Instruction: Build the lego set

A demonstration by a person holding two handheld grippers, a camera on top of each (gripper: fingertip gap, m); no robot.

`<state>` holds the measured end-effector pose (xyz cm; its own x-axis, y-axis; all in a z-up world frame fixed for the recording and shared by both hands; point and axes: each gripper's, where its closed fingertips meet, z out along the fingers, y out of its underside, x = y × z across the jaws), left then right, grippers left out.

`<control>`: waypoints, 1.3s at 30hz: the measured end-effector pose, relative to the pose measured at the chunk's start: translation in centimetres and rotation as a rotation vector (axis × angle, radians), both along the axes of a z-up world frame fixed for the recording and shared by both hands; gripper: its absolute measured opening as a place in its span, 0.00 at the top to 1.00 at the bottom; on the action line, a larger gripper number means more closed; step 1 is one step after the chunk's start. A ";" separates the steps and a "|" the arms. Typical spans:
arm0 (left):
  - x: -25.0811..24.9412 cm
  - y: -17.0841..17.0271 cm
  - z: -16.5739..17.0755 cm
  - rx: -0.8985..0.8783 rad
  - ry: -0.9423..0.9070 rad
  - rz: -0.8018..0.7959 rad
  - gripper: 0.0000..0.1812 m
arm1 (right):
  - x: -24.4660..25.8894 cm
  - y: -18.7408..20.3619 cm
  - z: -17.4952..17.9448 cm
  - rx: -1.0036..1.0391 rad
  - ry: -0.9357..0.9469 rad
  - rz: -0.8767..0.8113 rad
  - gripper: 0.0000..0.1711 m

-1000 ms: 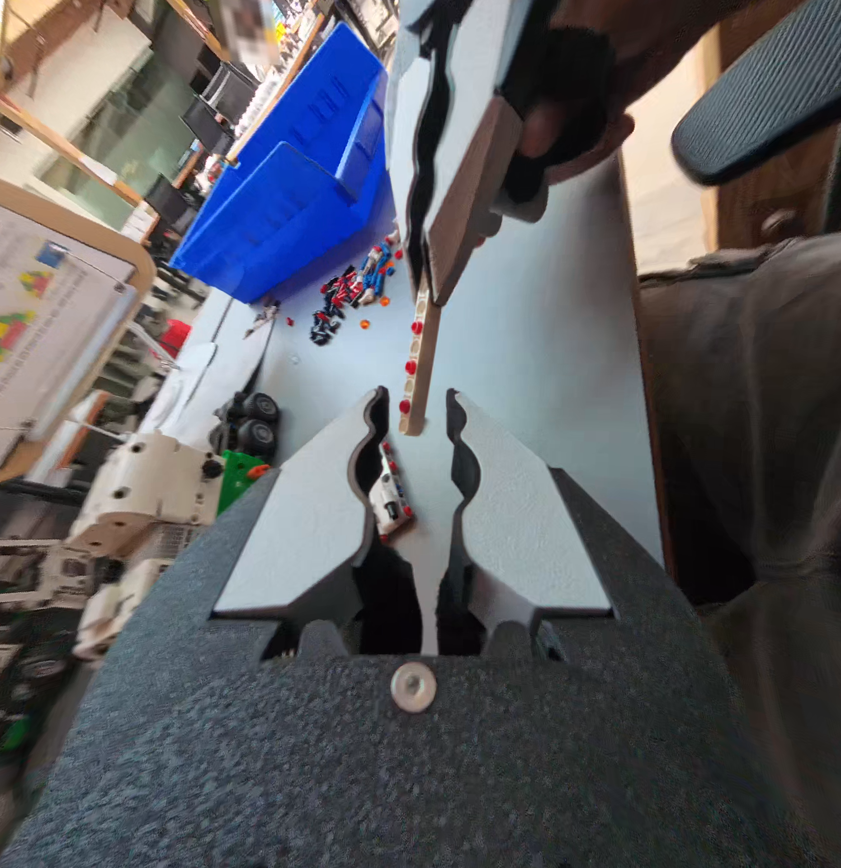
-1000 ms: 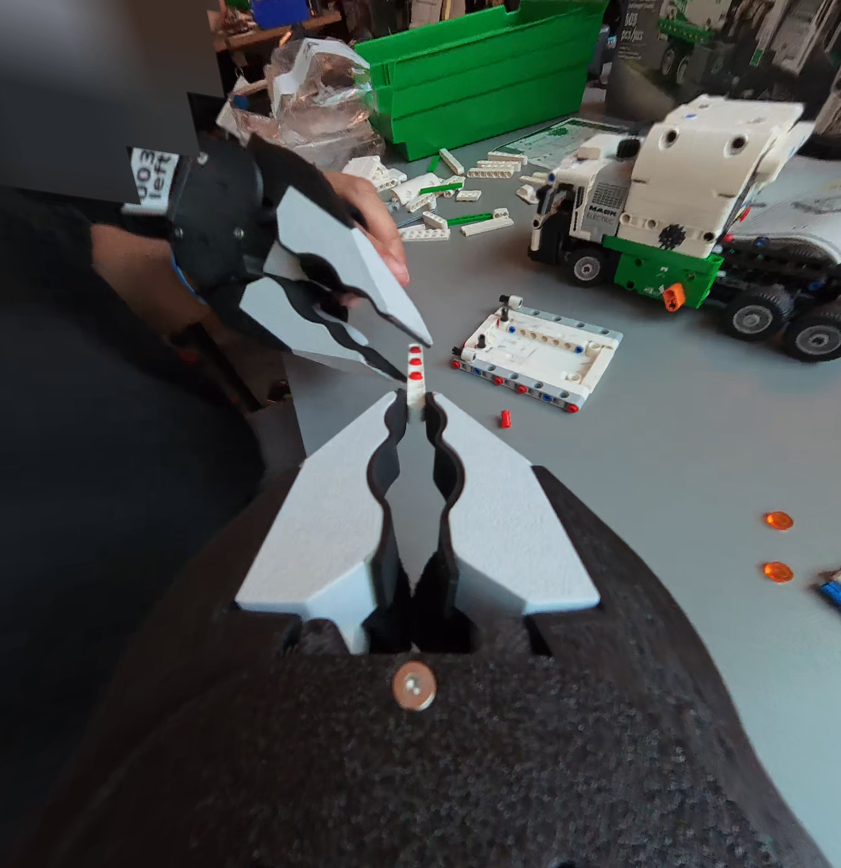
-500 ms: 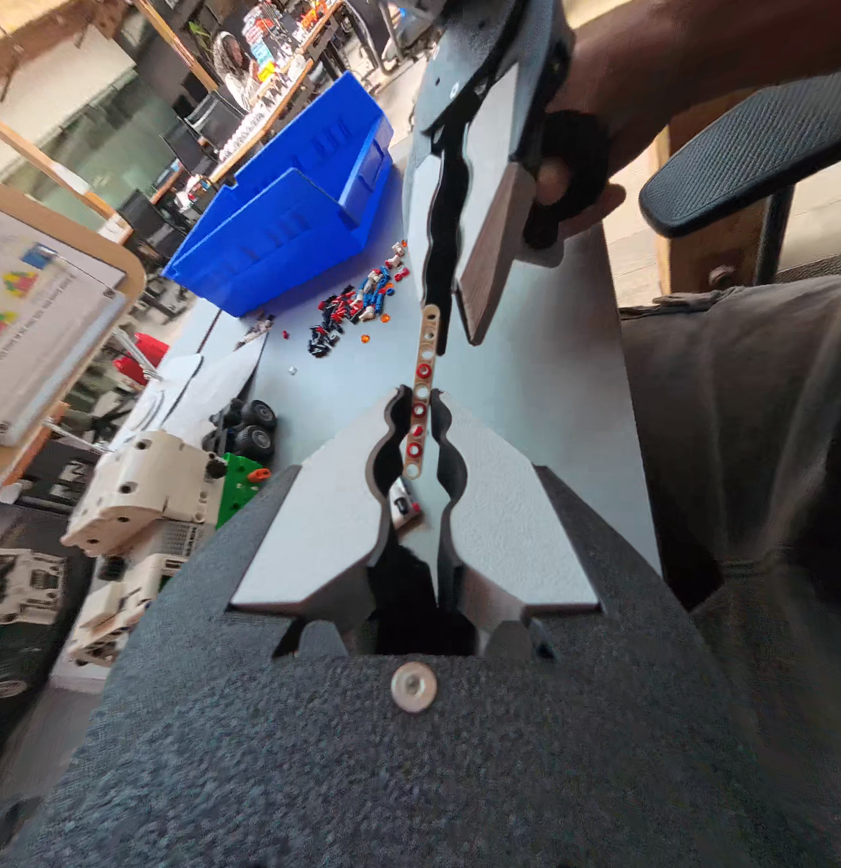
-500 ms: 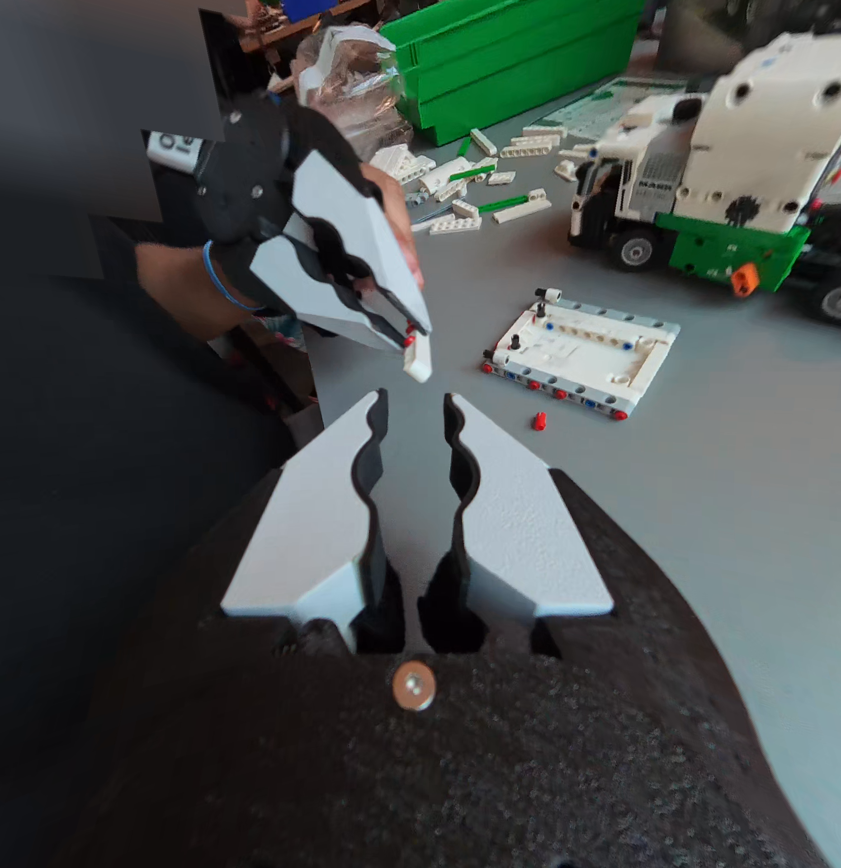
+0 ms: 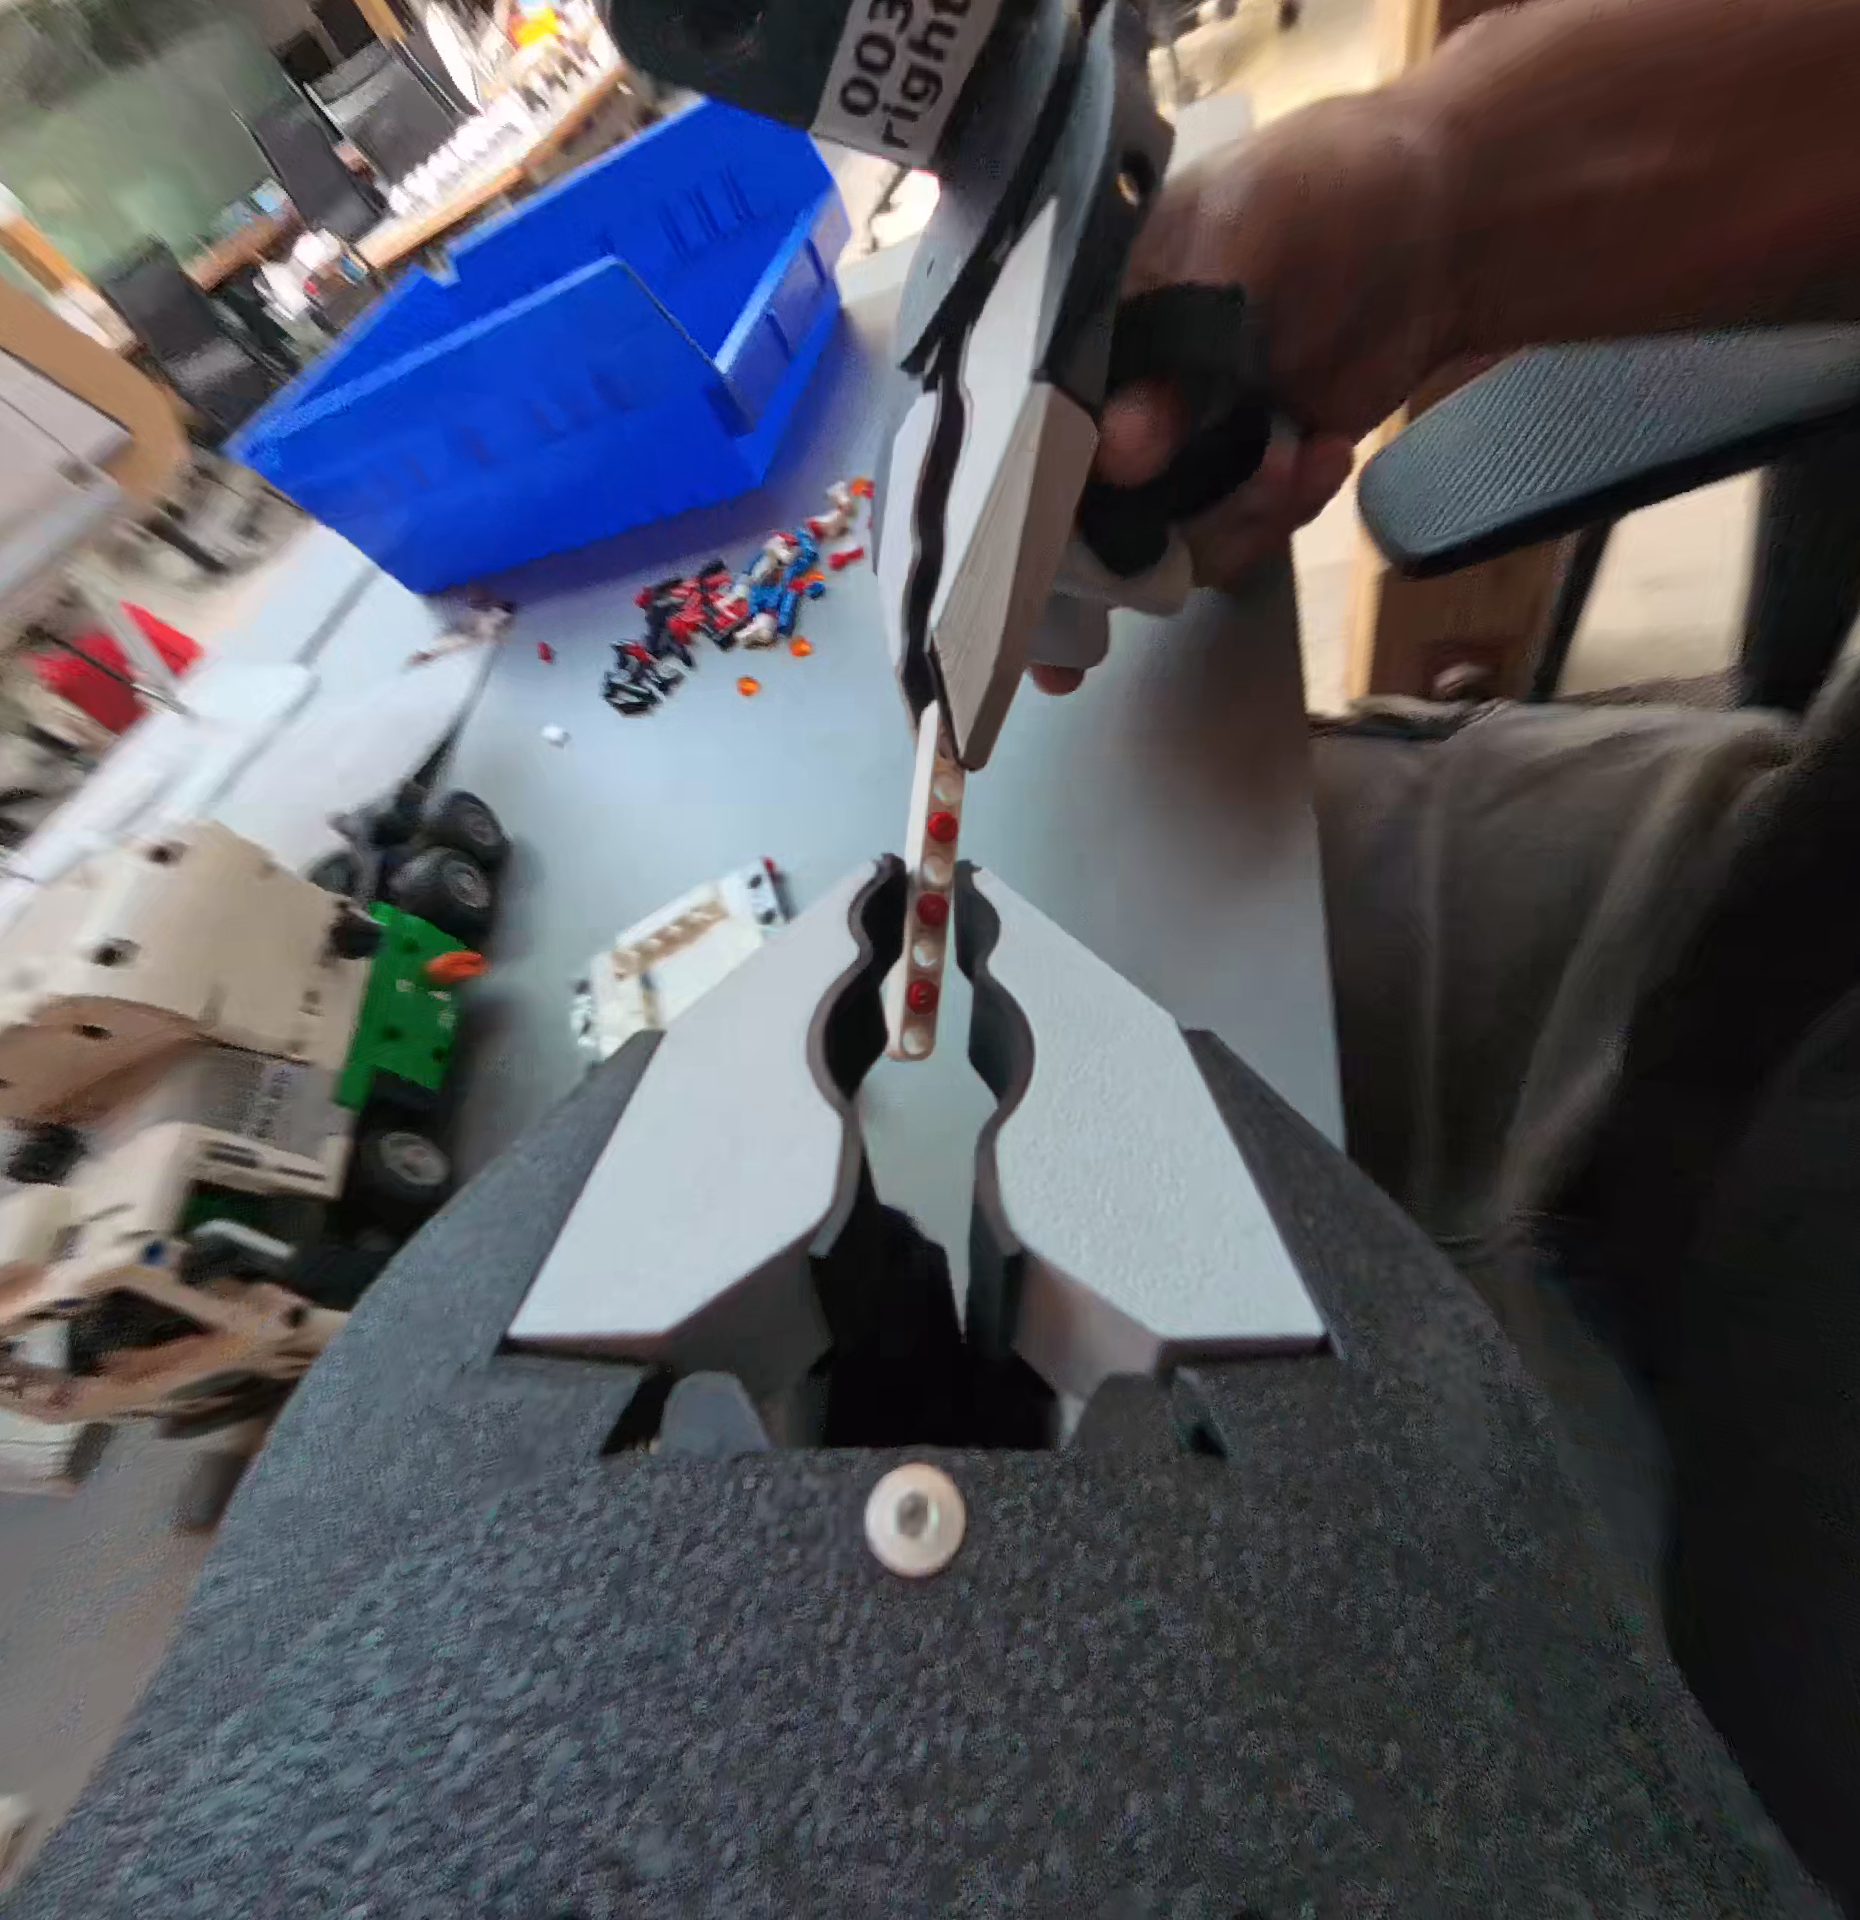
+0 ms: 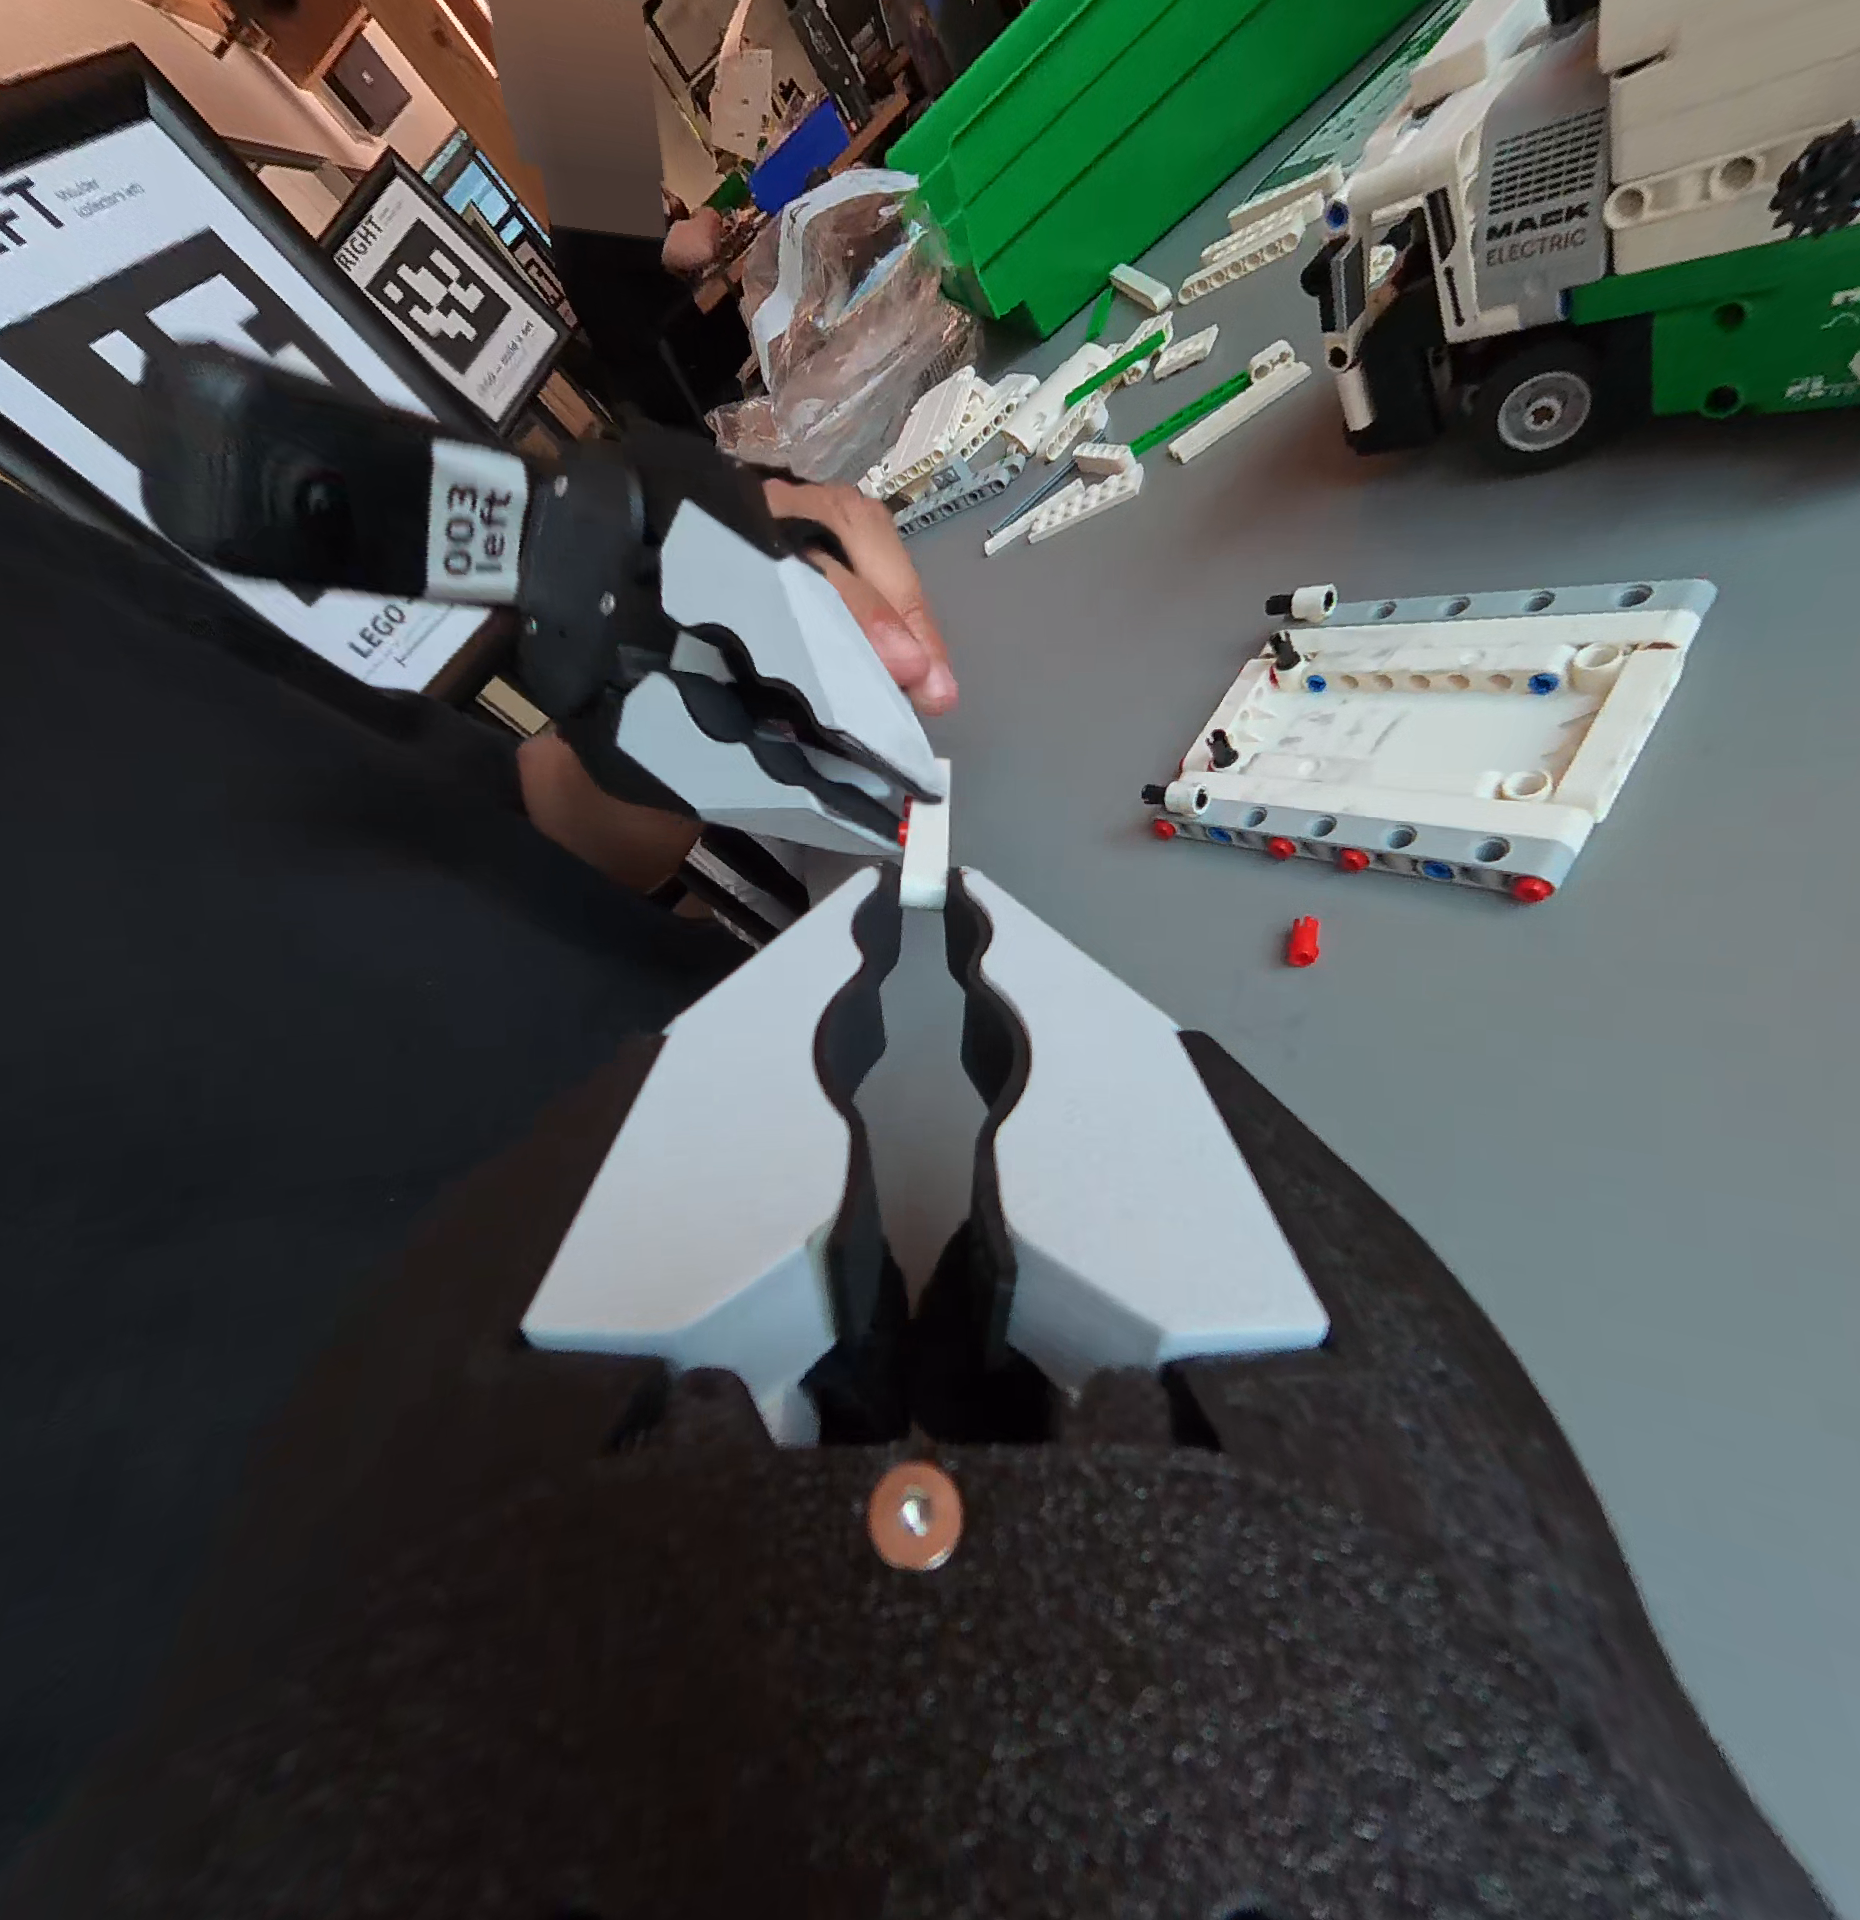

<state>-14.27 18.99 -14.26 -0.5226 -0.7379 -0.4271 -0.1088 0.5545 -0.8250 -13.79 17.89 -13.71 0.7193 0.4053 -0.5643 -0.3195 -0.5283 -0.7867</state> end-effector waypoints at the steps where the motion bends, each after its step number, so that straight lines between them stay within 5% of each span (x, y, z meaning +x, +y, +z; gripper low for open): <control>1: -0.2 -0.2 0.0 -0.115 0.075 -0.017 0.95 | 0.0 -0.1 -0.3 -0.003 -0.033 0.012 0.96; 6: -0.2 -0.3 3.1 -0.634 0.243 -0.123 0.87 | -0.1 -0.3 1.2 0.124 -0.127 0.068 0.96; 14: 1.0 -0.9 4.1 -0.966 0.294 -0.147 0.89 | 0.0 0.5 3.3 0.231 0.030 -0.015 0.96; 39: 1.2 -1.0 5.6 -1.159 0.288 -0.205 0.95 | 0.1 0.8 4.5 0.300 0.157 -0.038 0.96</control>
<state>-13.11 18.03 -8.63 -0.6413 -0.4982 0.5836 -0.3671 -0.4686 -0.8035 -13.68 18.68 -9.24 0.6507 0.5449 -0.5289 -0.4639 -0.2662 -0.8450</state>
